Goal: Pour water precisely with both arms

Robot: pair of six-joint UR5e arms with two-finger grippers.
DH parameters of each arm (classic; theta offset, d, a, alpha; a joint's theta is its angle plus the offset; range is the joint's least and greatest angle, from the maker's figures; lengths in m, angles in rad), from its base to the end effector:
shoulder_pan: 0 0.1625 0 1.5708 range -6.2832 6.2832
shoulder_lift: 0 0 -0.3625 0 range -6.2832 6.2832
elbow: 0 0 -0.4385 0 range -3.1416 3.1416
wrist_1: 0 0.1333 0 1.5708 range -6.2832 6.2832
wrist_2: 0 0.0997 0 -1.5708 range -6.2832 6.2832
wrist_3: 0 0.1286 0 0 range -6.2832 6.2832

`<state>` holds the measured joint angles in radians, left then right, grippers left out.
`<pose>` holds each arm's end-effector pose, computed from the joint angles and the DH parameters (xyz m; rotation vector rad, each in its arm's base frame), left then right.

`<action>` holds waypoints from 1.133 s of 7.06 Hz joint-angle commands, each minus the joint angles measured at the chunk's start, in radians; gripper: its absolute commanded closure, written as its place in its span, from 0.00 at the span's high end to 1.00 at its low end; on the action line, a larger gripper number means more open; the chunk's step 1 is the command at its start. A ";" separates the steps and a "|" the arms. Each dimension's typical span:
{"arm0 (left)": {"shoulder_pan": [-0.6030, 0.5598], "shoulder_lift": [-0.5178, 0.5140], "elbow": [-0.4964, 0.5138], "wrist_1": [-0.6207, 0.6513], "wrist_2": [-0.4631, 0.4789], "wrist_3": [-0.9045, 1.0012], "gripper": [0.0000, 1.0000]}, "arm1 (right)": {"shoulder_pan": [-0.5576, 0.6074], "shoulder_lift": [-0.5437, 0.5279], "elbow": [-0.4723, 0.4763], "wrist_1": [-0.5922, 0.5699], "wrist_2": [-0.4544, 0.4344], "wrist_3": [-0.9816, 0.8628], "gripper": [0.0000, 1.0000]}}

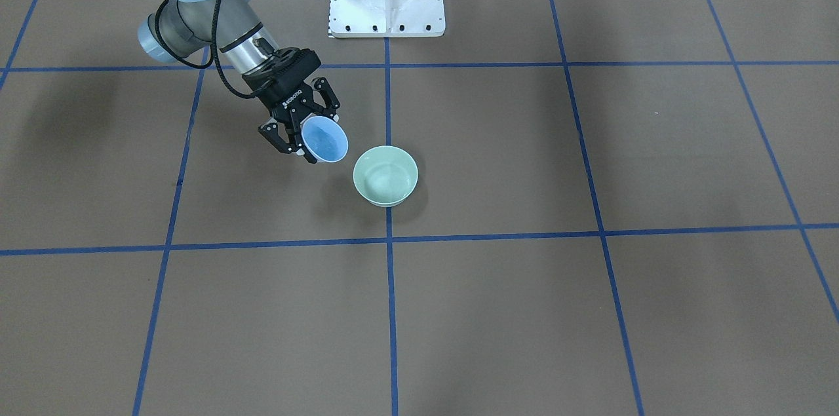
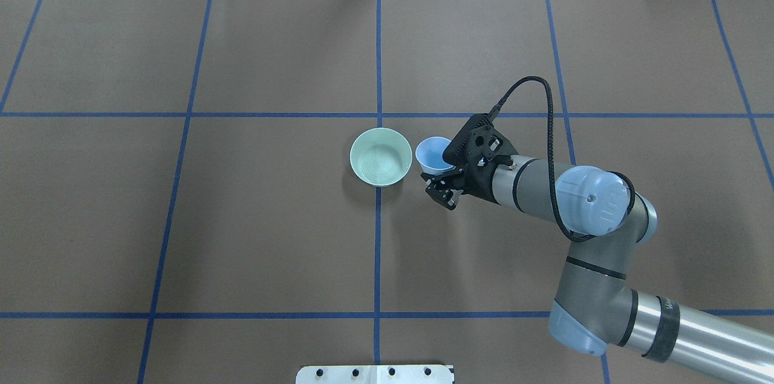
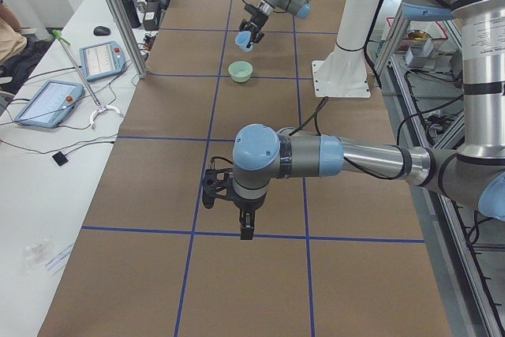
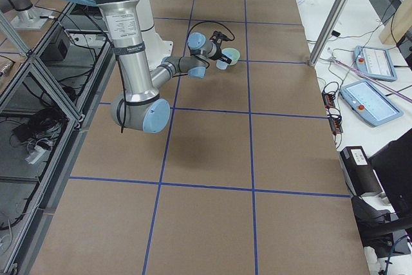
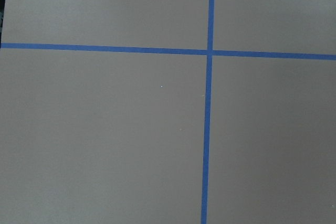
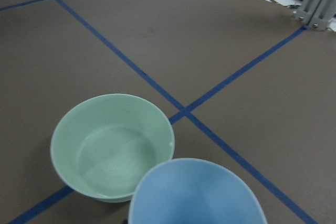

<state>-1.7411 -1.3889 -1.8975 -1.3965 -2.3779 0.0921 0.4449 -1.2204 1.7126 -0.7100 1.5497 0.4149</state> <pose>-0.1187 -0.4518 0.5476 0.0780 0.8040 -0.0858 -0.5354 -0.4059 0.2262 1.0006 -0.9458 -0.5832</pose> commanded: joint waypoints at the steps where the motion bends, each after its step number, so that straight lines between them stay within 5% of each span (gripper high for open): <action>1: 0.000 0.004 0.003 0.001 -0.004 0.000 1.00 | -0.002 0.105 0.002 -0.205 0.058 -0.007 0.00; 8: 0.000 0.005 0.029 -0.001 -0.004 0.001 1.00 | 0.001 0.255 0.047 -0.718 0.116 0.054 0.00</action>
<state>-1.7411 -1.3847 -1.8700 -1.3974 -2.3833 0.0935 0.4466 -0.9915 1.7514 -1.3463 1.6512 0.4567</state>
